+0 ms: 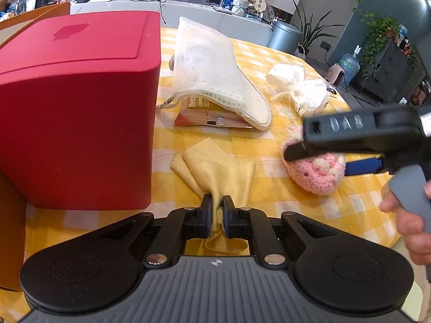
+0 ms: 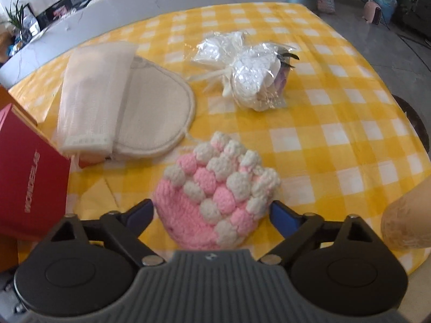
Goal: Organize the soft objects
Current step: 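Grasp the pink-and-white crocheted item with the right gripper, then lift the crocheted item and yellow cloth and carry both over the box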
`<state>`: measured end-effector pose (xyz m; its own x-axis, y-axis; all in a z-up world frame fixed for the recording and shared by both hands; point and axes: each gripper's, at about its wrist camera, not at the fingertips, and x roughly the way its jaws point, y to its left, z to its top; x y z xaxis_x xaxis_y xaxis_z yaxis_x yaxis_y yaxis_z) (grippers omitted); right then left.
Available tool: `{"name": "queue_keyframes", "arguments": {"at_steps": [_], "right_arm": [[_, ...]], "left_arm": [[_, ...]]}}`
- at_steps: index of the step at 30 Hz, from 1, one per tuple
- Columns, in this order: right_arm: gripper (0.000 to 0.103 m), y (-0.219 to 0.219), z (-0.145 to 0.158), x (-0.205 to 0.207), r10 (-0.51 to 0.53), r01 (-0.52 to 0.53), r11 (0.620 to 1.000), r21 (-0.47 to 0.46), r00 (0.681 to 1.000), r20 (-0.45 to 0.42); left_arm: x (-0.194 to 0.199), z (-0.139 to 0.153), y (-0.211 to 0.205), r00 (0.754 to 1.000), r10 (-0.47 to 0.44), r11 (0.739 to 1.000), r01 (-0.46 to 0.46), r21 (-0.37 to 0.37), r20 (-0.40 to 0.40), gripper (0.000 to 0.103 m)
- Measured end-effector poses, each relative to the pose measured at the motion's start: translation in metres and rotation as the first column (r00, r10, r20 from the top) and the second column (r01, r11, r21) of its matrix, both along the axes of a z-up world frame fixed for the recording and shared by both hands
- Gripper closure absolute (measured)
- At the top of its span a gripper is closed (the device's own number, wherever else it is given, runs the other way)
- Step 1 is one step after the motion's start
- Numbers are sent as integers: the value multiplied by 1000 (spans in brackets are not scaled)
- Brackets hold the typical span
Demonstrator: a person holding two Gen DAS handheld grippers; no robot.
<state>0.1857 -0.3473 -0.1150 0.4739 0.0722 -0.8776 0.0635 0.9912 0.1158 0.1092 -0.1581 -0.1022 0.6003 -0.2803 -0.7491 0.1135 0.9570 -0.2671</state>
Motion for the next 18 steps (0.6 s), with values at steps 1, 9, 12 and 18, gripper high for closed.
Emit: {"name": "queue_keyframes", "arguments": {"at_steps": [1,9,12,18], "right_arm": [[5,2,0,2,-10,10,1000,5,1000,9],[3,13,-2,11,-125,126,991,-45,992,25],[5,16,-6,16,-141,141,987,-75,990,11],[26,35,-7,13,-19,24,977,-213,999,26]], "left_arm": [[-1,0,-1,1000,0,1000,0,5,3,89],[-7,-2,-6,999,-12,999,11,40,31,90],[-9,-1,-12,999,-19,998,16,64,46,92],[-18,-1,-27,995,-36,987,22,157,92,96]]}}
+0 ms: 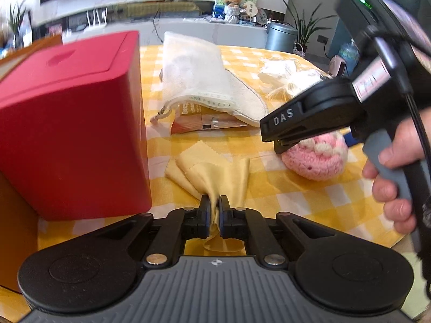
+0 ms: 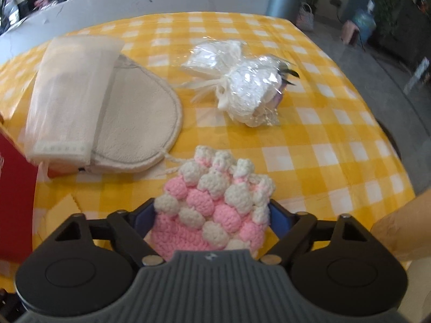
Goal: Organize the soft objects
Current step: 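Lift the crocheted item and yellow cloth and carry both over the box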
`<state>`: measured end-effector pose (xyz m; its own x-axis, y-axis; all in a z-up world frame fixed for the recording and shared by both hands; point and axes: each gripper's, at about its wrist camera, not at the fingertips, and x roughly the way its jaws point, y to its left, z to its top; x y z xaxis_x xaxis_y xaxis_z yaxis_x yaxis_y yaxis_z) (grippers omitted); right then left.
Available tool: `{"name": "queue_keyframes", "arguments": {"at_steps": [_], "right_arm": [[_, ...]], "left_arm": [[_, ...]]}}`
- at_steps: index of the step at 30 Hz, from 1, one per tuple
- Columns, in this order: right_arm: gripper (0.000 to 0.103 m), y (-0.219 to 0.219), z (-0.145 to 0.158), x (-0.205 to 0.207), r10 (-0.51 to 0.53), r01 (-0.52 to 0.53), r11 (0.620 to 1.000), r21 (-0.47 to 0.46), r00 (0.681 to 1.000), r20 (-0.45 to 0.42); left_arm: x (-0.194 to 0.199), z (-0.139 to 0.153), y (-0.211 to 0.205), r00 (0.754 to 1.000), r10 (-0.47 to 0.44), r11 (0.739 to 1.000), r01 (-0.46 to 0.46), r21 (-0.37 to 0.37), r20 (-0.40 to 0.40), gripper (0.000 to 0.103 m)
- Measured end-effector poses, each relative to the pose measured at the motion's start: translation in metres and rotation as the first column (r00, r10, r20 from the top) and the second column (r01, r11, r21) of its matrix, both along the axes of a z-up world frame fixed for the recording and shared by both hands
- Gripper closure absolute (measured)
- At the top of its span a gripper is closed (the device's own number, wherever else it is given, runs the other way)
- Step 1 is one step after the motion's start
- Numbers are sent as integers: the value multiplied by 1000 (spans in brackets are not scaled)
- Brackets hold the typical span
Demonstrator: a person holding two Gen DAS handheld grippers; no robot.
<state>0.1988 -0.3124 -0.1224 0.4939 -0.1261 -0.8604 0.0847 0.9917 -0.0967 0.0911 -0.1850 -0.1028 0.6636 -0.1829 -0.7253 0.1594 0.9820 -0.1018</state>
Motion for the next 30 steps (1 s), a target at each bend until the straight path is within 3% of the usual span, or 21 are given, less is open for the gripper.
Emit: {"name": "queue_keyframes", "arguments": {"at_steps": [10,15,16,18,19,21,25,26,28,30], "right_arm": [[48,-18,24,-16,-23,16,996,87,996,86],[73,-33,34,-20,-78,58,986,158,989,122],[83,-34,35,-20,-85,64,985,161,988,126],[83,-38,34,-20,-83,62,982,177,990,111],[82,-40,30,-18,-81,62,980,188,992,93],[63,-45,25,-16,-128,110,973,202,989,80],[33,-56,14,-11,-181,160,918,362,983,25],[25,-56,10,-8,-189,171,910,378,982,11],[22,-53,5,-4,-215,203,897,392,976,-12],[7,-44,3,1,-209,199,902,382,978,-17]], "left_arm": [[-16,14,-9,998,-23,999,19,51,66,97],[-29,34,-14,987,-68,997,61,55,143,97],[-32,37,-15,986,-70,996,62,57,154,97],[-35,44,-15,984,-68,997,60,55,166,97],[-36,46,-14,983,-65,997,58,50,169,97],[-36,49,-11,984,-59,998,52,43,167,97],[-34,44,-10,989,-41,999,36,36,144,97],[-34,44,-9,990,-38,999,33,34,137,97],[-34,44,-9,990,-37,999,33,28,134,97],[-34,44,-7,990,-35,999,32,24,134,97]]}}
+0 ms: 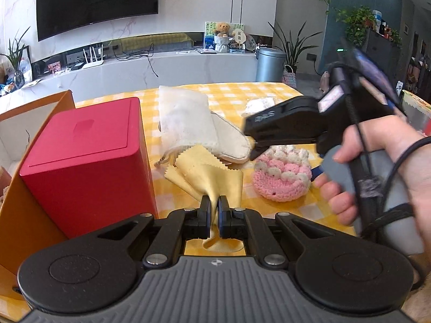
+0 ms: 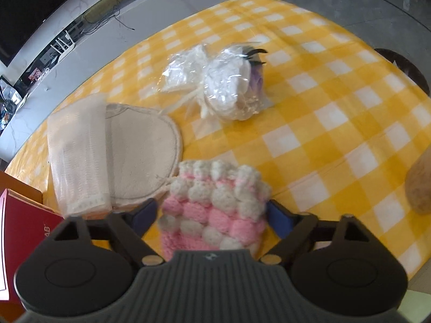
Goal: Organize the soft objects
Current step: 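Lift the crocheted item and yellow cloth and carry both over the box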
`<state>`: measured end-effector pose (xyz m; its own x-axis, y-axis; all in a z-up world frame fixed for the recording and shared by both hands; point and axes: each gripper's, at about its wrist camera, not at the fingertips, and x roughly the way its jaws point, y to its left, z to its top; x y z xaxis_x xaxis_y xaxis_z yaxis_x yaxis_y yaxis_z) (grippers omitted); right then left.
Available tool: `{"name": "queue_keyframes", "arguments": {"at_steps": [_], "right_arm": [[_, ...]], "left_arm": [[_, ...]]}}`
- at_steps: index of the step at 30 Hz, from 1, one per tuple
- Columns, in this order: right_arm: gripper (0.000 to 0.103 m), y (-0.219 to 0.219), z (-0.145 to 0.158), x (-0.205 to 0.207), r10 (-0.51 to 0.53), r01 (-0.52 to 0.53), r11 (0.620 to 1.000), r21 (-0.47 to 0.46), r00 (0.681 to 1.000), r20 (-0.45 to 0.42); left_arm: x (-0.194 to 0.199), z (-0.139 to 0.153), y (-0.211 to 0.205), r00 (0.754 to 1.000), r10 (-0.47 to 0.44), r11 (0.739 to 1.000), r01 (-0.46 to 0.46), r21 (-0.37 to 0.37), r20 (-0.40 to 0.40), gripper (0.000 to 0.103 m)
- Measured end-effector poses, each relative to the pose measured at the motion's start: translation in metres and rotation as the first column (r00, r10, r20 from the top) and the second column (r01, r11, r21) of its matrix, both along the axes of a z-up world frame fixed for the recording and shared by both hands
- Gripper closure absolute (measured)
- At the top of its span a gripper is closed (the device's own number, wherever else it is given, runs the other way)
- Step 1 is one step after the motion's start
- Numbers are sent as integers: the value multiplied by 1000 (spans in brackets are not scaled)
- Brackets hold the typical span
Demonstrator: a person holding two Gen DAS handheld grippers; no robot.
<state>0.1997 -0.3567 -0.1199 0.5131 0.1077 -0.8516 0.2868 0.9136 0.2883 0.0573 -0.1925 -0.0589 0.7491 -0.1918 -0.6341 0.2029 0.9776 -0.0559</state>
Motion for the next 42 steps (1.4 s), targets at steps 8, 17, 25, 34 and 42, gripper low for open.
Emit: {"name": "queue_keyframes", "arguments": {"at_steps": [8,17,25,34,42], "right_arm": [[2,56,-22,8,128,-127,935,-330,992,-17],[2,54,-25,-1,107,-92,946,-310,994,31],[27,51,-22,-20,136,-99,939,-330,986,92],[59,55,1,-29,202,-140,892,-430,974,102],[59,29,54,-61,129,-21,933,-361,952,279]], "left_arm": [[6,-6,8,999,15,1000,-15,-22,-34,97],[5,-5,13,998,34,999,-36,-35,-59,97],[5,-1,13,997,35,998,-38,-44,-68,97],[5,5,14,999,21,998,-23,-52,-50,97],[3,38,20,1000,-10,994,10,-105,0,97]]}}
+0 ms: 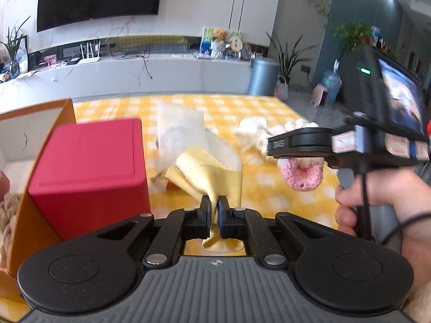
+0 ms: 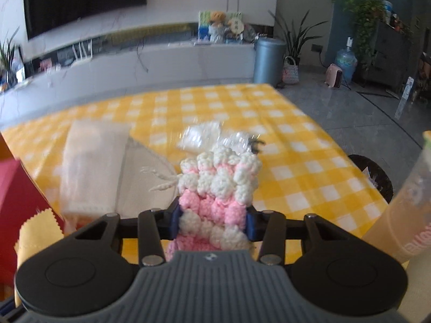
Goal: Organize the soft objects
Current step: 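Lift the crocheted item and yellow cloth and carry both over the box, then open the right gripper to drop the crocheted item into the box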
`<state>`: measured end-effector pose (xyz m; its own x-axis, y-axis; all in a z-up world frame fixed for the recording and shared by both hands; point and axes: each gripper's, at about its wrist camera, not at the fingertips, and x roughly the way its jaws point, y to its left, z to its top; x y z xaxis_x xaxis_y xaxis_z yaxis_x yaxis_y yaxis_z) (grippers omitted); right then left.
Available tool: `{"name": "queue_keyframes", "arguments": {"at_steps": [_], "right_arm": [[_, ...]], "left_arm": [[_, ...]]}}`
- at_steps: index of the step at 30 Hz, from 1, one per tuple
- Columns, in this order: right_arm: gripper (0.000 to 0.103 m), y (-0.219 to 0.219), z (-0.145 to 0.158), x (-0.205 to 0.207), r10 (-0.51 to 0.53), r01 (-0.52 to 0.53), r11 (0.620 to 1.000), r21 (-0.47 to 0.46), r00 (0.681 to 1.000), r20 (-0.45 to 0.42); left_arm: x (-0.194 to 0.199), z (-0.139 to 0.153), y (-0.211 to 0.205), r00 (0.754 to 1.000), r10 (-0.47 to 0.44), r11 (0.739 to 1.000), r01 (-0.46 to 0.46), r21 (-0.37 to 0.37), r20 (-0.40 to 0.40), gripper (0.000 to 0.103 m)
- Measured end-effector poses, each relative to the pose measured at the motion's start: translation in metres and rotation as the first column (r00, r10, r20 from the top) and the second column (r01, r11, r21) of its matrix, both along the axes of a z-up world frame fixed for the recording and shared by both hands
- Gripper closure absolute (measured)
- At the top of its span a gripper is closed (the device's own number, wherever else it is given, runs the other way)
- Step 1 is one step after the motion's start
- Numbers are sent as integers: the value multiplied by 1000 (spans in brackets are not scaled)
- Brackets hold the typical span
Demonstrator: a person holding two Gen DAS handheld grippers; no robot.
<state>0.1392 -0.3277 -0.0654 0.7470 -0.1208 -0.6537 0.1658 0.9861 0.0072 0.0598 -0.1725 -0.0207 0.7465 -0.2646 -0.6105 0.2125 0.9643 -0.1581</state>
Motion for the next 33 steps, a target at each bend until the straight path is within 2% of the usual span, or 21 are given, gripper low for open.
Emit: {"name": "queue_keyframes", "arguments": {"at_steps": [4,9,14,20,25,29,33], "right_arm": [[59,-4,32,-22,-15,7,996,94,996,86],[59,17,71,-48,16,-32,995,96,986,165],[59,67,106,-65,93,-124,985,119,967,238],[59,153,135,-74,225,-270,955,126,930,290],[59,226,136,-75,315,-363,923,124,901,298],[59,277,120,-58,389,-429,891,152,891,234],[58,321,92,-34,453,-469,878,101,879,147]], "left_arm": [[-2,28,11,999,6,999,-4,-53,40,97],[-10,64,39,993,38,996,-28,-89,110,97],[-23,94,80,983,83,994,-70,-82,161,97],[-47,118,155,958,209,974,-185,-133,197,97],[-59,123,225,926,332,939,-305,-159,182,97],[-57,113,283,905,404,907,-378,-183,135,97],[-49,87,322,928,354,923,-327,-205,116,97]]}}
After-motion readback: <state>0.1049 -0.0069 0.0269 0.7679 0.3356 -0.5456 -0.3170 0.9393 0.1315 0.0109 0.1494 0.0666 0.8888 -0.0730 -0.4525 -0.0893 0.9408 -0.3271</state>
